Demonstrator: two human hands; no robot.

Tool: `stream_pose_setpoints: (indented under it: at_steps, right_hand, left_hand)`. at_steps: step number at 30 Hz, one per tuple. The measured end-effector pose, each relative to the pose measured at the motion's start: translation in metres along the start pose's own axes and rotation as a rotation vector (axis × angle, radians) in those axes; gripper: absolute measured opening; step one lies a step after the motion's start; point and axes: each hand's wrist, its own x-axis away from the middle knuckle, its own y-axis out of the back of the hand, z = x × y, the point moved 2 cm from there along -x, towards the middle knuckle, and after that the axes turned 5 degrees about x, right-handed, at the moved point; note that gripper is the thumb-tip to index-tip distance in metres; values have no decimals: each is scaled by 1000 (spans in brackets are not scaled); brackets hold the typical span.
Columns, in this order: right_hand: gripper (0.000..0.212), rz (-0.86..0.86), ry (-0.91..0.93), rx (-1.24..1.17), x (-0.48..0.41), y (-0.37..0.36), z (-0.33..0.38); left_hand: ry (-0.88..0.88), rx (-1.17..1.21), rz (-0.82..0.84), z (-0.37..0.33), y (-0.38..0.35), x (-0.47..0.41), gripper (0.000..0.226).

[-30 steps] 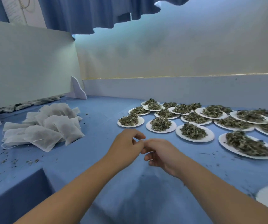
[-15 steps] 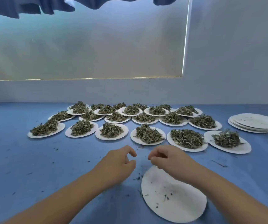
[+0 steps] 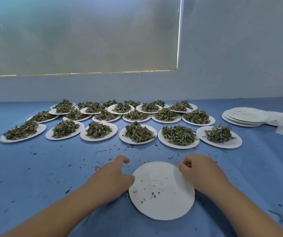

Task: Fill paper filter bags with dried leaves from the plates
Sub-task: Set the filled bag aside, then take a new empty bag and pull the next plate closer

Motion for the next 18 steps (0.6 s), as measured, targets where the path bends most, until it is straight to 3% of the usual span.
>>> stream_pose_setpoints:
  at_steps: [5, 11, 14, 18]
  right_hand:
    - [15, 27, -11, -104, -5, 4, -8]
    - [19, -51, -76, -545, -12, 23, -27]
    - [13, 39, -137, -834, -13, 34, -41]
    - [16, 205, -164, -966, -11, 49, -72]
  left_hand:
    - [40, 210, -28, -12, -3, -5, 45]
    - [66, 620, -73, -37, -6, -8, 39]
    - [85, 795, -81, -51, -14, -12, 35]
    - [70, 947, -65, -78, -27, -25, 32]
